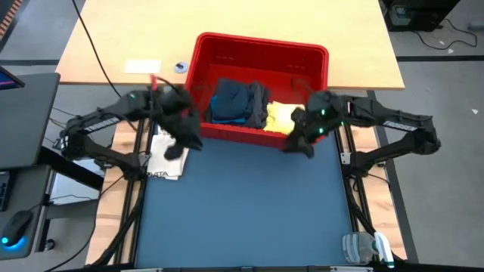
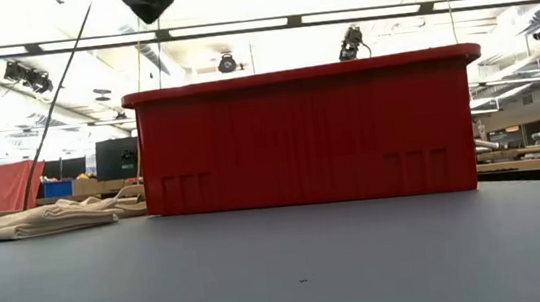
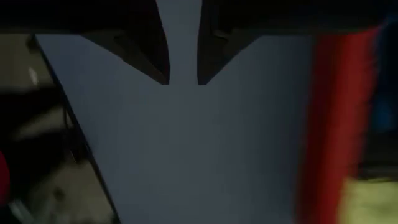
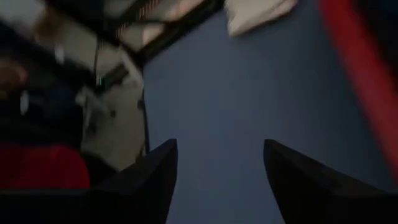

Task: Fold laundry
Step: Adjust the red bin, then return to Home Position

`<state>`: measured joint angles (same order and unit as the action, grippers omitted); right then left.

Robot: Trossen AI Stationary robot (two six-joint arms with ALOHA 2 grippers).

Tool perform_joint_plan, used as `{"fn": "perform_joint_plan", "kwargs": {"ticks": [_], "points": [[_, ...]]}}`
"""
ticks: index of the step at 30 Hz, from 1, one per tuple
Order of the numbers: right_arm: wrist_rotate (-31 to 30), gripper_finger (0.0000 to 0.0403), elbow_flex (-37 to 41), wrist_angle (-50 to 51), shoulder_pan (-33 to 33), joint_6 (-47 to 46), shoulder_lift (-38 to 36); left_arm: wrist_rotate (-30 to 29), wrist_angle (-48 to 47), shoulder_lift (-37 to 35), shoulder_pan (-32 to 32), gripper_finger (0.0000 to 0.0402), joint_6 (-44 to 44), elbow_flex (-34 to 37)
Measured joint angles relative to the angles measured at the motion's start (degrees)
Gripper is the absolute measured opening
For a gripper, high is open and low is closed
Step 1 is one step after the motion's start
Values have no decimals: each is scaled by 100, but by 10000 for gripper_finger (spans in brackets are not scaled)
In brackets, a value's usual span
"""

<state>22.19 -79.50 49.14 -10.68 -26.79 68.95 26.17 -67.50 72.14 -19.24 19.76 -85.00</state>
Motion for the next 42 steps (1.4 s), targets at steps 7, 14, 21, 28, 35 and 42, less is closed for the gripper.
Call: {"fn": "perform_joint_plan", "kwargs": {"ticks": [7,14,21,28,35,42], "points": [[-619,197,7,1218,1313,2,624,-252,1333,273,793,32,99,1319],[-1857,142,11,2235,1405,136,1459,-272,3057,664,850,4,-457,2370],[-3114,95,9,2377,214,520,1664,-1148,3906,1085,530,6,-462,2536],[-3557,56,10,1627,-1646,1843,1708,-1820,5306,1364,-322,6,-1117,2539],[-3625,16,22,-394,-3237,2880,1933,-1936,6652,1615,-1210,6,-1370,2519],[-2896,9,9,-1440,-3974,3019,2400,-2481,7246,2282,-2440,7,-1438,2531]]}}
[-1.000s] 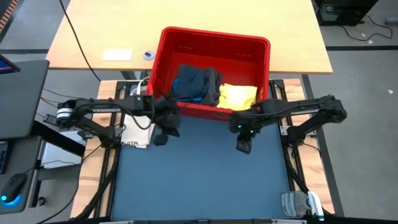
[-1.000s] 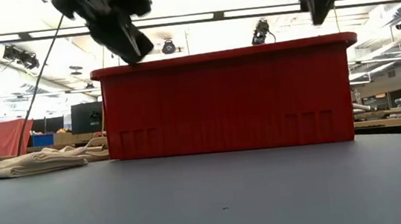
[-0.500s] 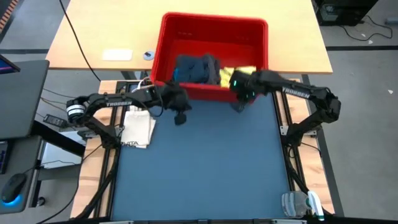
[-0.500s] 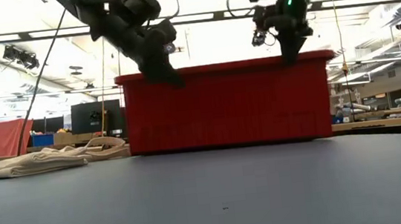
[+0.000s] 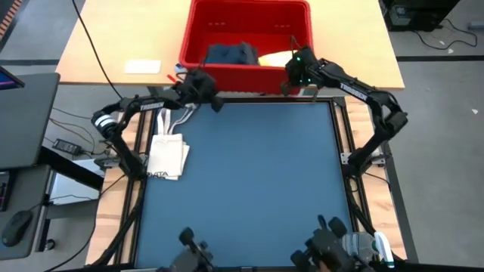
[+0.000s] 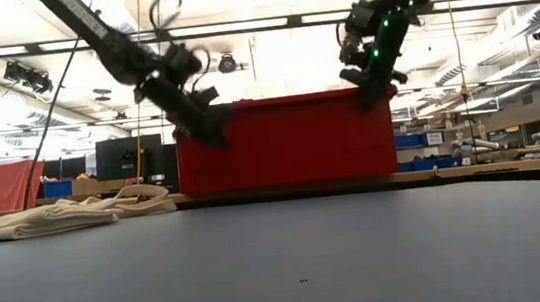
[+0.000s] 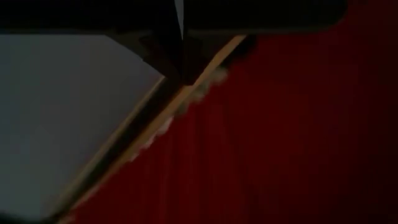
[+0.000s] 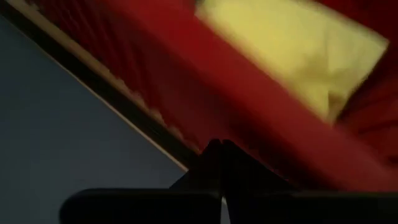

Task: Fold laundry
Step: Return to Home Position

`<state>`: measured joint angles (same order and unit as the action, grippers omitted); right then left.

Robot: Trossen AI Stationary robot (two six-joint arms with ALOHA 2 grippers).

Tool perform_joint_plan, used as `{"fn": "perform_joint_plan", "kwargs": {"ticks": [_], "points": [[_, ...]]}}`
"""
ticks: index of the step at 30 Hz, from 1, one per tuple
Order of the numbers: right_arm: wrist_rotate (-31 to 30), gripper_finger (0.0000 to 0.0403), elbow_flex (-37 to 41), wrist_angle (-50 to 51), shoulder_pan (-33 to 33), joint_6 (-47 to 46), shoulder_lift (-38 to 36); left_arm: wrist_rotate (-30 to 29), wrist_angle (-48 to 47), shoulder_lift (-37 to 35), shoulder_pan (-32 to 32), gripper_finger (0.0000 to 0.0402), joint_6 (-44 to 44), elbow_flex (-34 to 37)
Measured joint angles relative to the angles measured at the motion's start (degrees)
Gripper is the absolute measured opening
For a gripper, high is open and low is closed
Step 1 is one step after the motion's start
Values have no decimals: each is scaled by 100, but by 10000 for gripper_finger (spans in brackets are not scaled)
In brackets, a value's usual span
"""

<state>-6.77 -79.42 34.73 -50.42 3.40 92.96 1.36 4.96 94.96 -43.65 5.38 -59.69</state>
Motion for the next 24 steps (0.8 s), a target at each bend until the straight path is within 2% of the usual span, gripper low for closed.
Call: {"fn": "perform_joint_plan", "kwargs": {"ticks": [4,7,9,14,17,20,22,24], "points": [[261,12,0,21,-93,-70,286,124,-42,237,-399,7,-559,14],[530,8,-9,88,-66,-266,288,465,-142,143,-522,7,-629,9],[733,6,-7,199,10,-378,197,778,-212,-84,-534,5,-631,12],[1752,5,2,254,232,-859,-408,1521,-463,-1051,-352,2,-732,1],[2632,4,2,31,395,-853,-885,1946,-720,-1800,-140,2,-735,1],[3519,4,2,-487,771,-791,-1330,2166,-1060,-2500,351,1,-680,-1],[3683,4,2,-721,1093,-767,-1603,2170,-1382,-2834,792,1,-475,2],[3564,4,-4,-642,1448,-647,-1810,2016,-1732,-3077,1243,1,-350,7]]}}
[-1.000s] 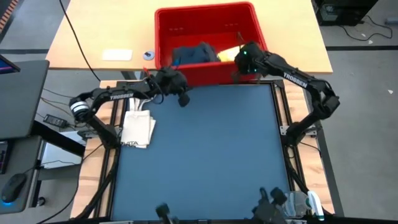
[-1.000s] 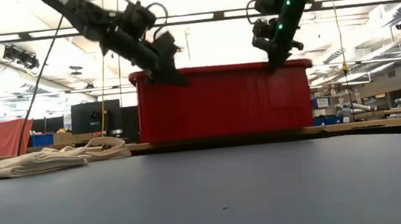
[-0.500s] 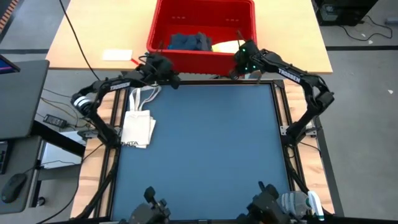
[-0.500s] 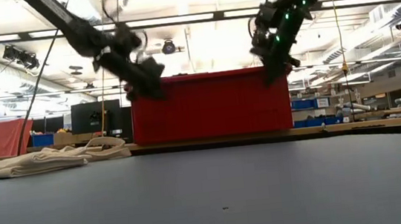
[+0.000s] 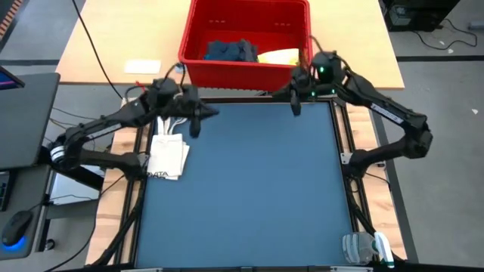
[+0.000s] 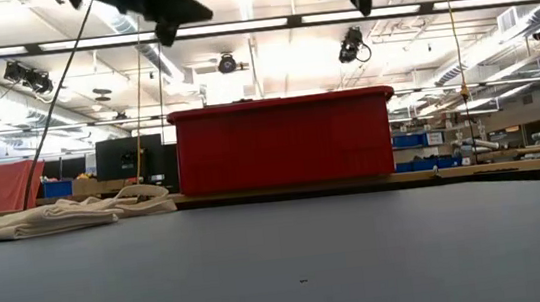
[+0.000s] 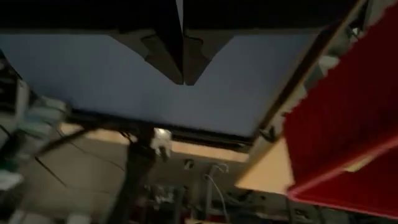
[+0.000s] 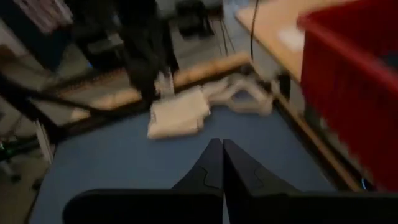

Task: Fold laundry
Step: Return to Home Position

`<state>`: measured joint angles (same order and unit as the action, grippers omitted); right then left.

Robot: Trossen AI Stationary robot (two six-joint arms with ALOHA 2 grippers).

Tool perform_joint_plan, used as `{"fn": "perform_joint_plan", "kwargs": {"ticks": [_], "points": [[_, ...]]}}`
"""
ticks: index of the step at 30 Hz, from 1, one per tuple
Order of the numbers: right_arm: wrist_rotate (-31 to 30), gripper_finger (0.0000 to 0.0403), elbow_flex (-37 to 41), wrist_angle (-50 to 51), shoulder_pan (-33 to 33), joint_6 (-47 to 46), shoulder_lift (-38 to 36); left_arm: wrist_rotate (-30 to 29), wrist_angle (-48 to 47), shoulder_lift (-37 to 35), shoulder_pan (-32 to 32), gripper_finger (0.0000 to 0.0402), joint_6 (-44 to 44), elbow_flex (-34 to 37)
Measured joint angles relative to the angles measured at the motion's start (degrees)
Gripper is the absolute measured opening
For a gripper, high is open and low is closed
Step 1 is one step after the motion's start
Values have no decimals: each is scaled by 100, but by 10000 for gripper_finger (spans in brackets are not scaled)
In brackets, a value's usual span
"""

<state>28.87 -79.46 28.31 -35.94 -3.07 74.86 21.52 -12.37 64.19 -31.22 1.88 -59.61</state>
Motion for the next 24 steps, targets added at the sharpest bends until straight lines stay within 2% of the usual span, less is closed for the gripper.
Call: {"fn": "perform_joint_plan", "kwargs": {"ticks": [6,10,14,18,21,24], "points": [[-1150,2,36,947,1563,-233,-327,-793,-283,-191,1434,1,28,4],[-1636,2,514,61,2760,89,-598,-1313,-72,-209,2244,0,-84,163],[-2465,1,1426,-1492,3634,-467,-1018,-1724,942,-680,2833,0,-690,1263],[-3646,0,2611,-2814,4447,-533,-1649,-1914,1793,-1634,3130,0,-1039,2565],[-4464,3,3164,-2676,4657,253,-2212,-1932,1492,-2334,3036,0,-482,3057],[-4471,5,3504,-2079,4625,-92,-2772,-1864,805,-2913,2888,0,-516,3105]]}}
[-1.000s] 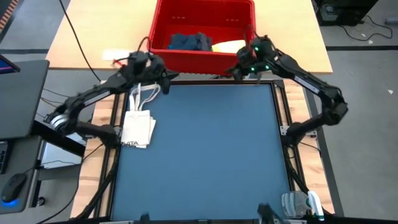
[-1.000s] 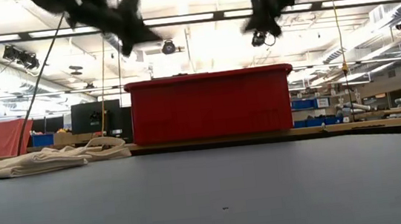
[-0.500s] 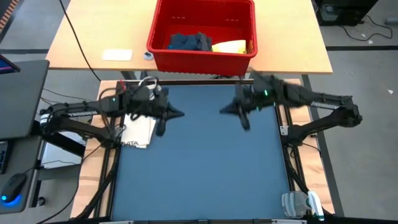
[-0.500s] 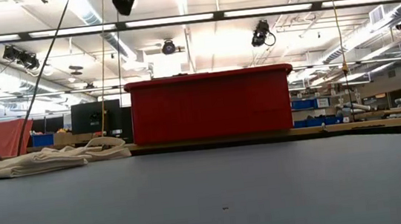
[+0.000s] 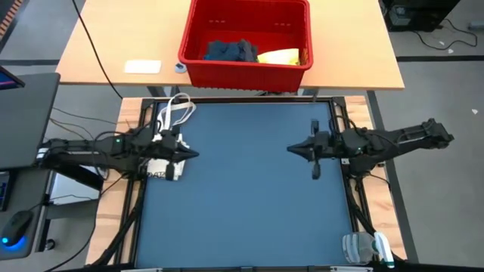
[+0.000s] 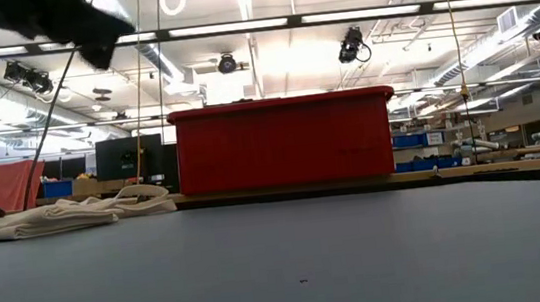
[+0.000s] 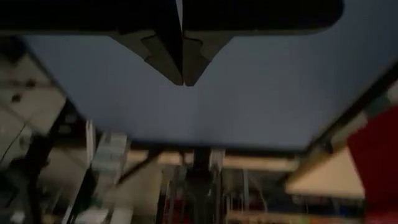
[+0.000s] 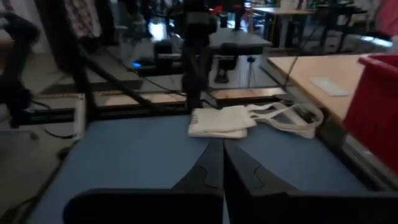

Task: Fold laundry
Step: Return to Home Position

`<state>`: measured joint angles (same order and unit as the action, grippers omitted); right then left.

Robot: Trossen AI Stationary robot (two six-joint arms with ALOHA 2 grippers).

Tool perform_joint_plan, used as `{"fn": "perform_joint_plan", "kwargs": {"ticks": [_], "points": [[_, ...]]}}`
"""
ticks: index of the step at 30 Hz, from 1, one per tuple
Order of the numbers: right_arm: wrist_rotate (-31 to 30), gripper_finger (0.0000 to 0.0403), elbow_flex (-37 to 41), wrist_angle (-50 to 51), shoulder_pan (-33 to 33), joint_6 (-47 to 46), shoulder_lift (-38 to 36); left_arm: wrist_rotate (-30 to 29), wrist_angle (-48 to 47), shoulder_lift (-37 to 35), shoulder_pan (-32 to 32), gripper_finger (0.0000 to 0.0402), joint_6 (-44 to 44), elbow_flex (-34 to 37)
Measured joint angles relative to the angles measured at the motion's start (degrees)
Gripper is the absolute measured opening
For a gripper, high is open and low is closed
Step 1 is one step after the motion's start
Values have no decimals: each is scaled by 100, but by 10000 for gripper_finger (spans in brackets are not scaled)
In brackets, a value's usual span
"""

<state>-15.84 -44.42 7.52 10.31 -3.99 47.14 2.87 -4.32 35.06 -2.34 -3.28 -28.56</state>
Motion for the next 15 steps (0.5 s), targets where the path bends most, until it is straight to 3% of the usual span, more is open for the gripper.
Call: {"fn": "perform_joint_plan", "kwargs": {"ticks": [5,10,15], "points": [[68,2,1238,-925,63,-251,-852,-2,-1080,-808,-36,0,294,178],[240,1,2752,-3037,54,-617,-1110,-69,-572,-1578,-12,0,-293,1148],[227,1,3220,-3304,-37,-699,-995,-207,327,-2108,-9,0,-491,1941]]}}
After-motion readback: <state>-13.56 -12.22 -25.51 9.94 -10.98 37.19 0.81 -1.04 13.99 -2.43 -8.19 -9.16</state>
